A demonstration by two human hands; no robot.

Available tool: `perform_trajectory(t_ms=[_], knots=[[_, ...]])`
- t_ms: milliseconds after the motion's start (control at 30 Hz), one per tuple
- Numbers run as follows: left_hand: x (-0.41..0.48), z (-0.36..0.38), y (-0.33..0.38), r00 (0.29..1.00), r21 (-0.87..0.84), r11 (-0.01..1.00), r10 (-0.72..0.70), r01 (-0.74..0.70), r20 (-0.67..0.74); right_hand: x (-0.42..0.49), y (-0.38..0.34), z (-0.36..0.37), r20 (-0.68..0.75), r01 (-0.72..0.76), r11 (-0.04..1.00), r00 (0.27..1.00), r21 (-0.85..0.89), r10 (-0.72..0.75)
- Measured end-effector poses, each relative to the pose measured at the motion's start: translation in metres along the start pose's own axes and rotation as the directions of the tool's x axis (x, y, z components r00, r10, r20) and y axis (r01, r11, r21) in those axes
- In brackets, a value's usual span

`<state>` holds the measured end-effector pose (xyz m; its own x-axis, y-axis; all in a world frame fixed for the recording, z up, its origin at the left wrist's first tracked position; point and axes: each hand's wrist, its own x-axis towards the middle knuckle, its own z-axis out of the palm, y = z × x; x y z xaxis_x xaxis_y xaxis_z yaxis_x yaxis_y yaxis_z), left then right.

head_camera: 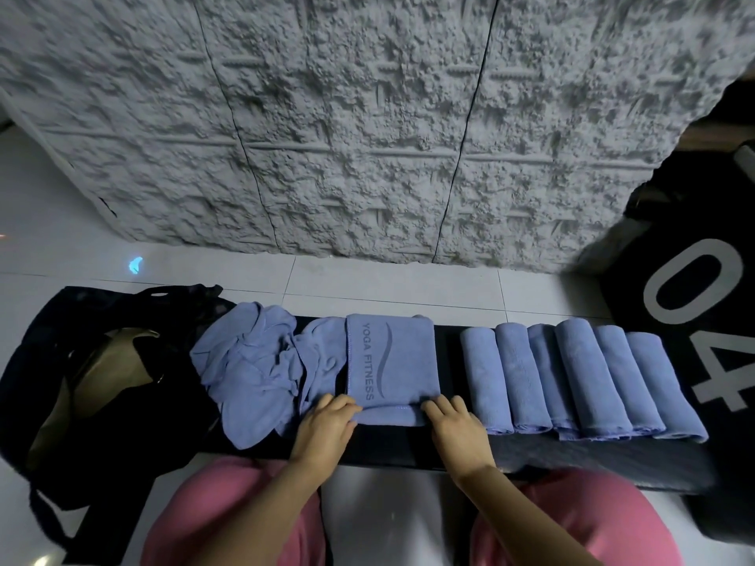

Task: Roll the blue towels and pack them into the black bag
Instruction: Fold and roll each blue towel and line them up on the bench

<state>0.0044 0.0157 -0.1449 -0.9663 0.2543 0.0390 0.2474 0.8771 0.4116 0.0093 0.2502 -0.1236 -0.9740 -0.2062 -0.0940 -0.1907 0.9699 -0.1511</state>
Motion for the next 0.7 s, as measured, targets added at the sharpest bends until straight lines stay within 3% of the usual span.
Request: perform_trajectory(t_ms=[233, 367, 433, 500, 600, 700], knots=[[0.011, -0.011, 0.013, 0.952, -0.012, 0.96, -0.277, 0.281, 0.127, 0.011, -0.002, -0.014, 0.145, -0.227, 0.955, 0.969, 0.191, 0.201], [0.017, -0.012, 0.013, 0.93, 0.05, 0.95, -0.311, 0.307, 0.195, 0.016, -0.005, -0.017, 0.274, -0.302, 0.932, 0.93, 0.199, 0.243], [0.021, -0.01, 0.015, 0.912, 0.072, 0.934, -0.358, 0.351, 0.199, 0.019, -0.007, -0.016, 0.278, -0.33, 0.927, 0.921, 0.178, 0.275], [0.024, -0.011, 0.018, 0.915, 0.102, 0.921, -0.386, 0.376, 0.118, 0.021, -0.009, -0.015, 0.21, -0.32, 0.937, 0.935, 0.143, 0.287], [0.022, -0.007, 0.015, 0.977, 0.141, 0.967, -0.214, 0.211, 0.005, 0.019, -0.008, -0.016, -0.001, -0.152, 0.986, 0.988, 0.067, 0.152], [0.016, -0.002, 0.008, 0.999, 0.21, 0.977, -0.038, 0.043, -0.026, 0.011, -0.004, -0.012, -0.046, 0.031, 0.998, 0.998, -0.058, -0.034]])
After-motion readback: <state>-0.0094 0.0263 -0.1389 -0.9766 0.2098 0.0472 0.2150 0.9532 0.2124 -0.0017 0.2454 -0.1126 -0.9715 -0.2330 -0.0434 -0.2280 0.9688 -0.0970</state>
